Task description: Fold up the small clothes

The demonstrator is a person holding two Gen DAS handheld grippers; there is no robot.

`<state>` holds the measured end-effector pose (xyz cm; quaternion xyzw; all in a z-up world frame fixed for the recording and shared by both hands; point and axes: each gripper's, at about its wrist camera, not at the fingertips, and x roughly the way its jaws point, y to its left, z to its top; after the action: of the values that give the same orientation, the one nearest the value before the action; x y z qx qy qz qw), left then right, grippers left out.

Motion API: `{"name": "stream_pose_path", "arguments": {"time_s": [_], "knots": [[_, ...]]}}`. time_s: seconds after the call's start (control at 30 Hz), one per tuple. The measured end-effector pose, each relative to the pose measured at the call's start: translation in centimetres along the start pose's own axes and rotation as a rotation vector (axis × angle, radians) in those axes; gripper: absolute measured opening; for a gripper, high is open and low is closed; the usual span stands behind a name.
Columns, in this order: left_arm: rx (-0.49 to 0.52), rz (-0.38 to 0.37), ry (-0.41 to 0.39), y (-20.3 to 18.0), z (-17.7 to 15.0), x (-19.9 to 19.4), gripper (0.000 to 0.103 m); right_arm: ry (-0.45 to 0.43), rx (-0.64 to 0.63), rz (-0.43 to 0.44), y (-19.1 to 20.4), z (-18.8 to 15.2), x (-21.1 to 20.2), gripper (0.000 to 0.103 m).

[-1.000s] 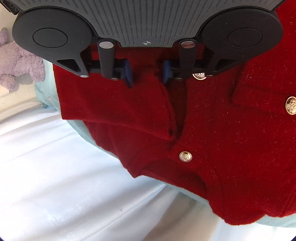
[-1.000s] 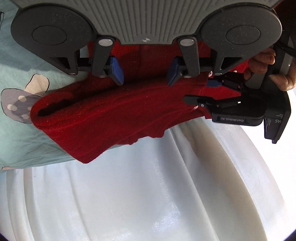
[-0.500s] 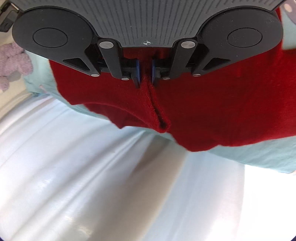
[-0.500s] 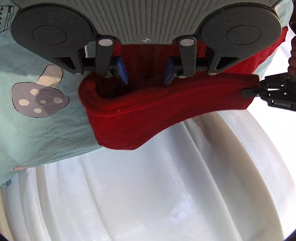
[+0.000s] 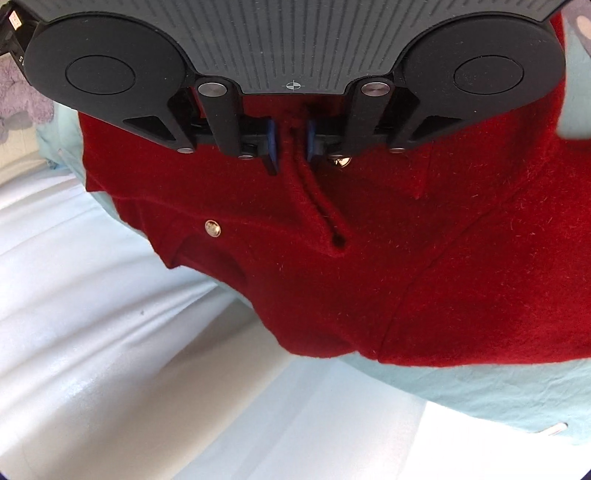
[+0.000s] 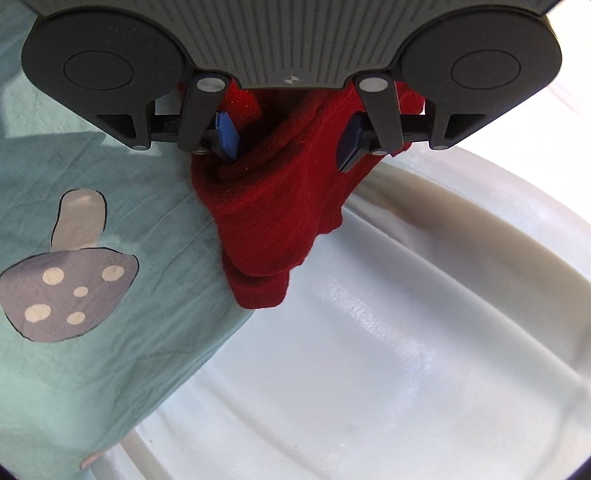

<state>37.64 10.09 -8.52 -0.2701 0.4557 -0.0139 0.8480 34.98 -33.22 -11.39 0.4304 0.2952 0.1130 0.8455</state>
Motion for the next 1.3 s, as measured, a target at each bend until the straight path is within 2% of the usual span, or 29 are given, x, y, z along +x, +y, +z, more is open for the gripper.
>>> {"name": "stream_pose_path", "arguments": {"time_s": [0.03, 0.1, 0.2, 0.33, 0.4, 0.6, 0.67, 0.73, 0.87, 1.0, 1.1, 1.17, 1.3], "knots": [[0.007, 0.017, -0.006, -0.2, -0.1, 0.0, 0.014, 0.002, 0.023, -0.007, -0.5, 0.2, 0.4, 0.038], [0.026, 0.032, -0.021, -0.6, -0.1, -0.4, 0.013, 0.003, 0.029, -0.02, -0.8, 0.2, 0.6, 0.027], [0.067, 0.039, -0.08, -1.2, 0.5, -2.6, 0.013, 0.006, -0.023, -0.04, -0.2, 0.2, 0.5, 0.024], [0.098, 0.073, -0.158, -1.1, 1.8, -5.7, 0.013, 0.003, -0.083, -0.025, 1.1, 0.0, 0.4, 0.035], [0.09, 0.109, -0.173, -0.3, 2.1, -6.1, 0.013, 0.013, -0.057, -0.012, 0.9, -0.1, 0.8, 0.053], [0.06, 0.157, -0.146, 1.6, 1.7, -5.7, 0.013, 0.018, 0.019, 0.022, 0.1, -0.4, 1.1, 0.051], [0.061, 0.163, -0.145, 1.7, 1.6, -5.4, 0.013, 0.01, 0.039, 0.012, -0.1, -0.5, 1.1, 0.041], [0.064, 0.164, -0.139, 1.5, 1.5, -5.0, 0.013, 0.009, 0.039, -0.027, -0.3, -0.4, 1.2, 0.016], [0.097, 0.153, -0.146, 0.9, 1.5, -4.6, 0.013, -0.024, -0.061, -0.098, 0.6, -0.6, 0.6, 0.012], [0.115, 0.181, -0.117, 1.2, 1.5, -3.3, 0.013, -0.107, -0.326, -0.189, 3.8, -2.1, 0.1, 0.012], [0.099, 0.197, -0.069, 2.1, 1.3, -2.0, 0.015, -0.071, -0.453, -0.281, 4.5, -3.2, 1.3, 0.012], [0.091, 0.206, -0.064, 2.7, 1.1, -1.6, 0.027, -0.049, -0.478, -0.307, 4.4, -3.4, 1.8, 0.012], [0.059, 0.195, -0.081, 3.8, 1.1, -2.3, 0.025, 0.007, -0.555, -0.326, 5.0, -3.4, 2.2, 0.013]]}}
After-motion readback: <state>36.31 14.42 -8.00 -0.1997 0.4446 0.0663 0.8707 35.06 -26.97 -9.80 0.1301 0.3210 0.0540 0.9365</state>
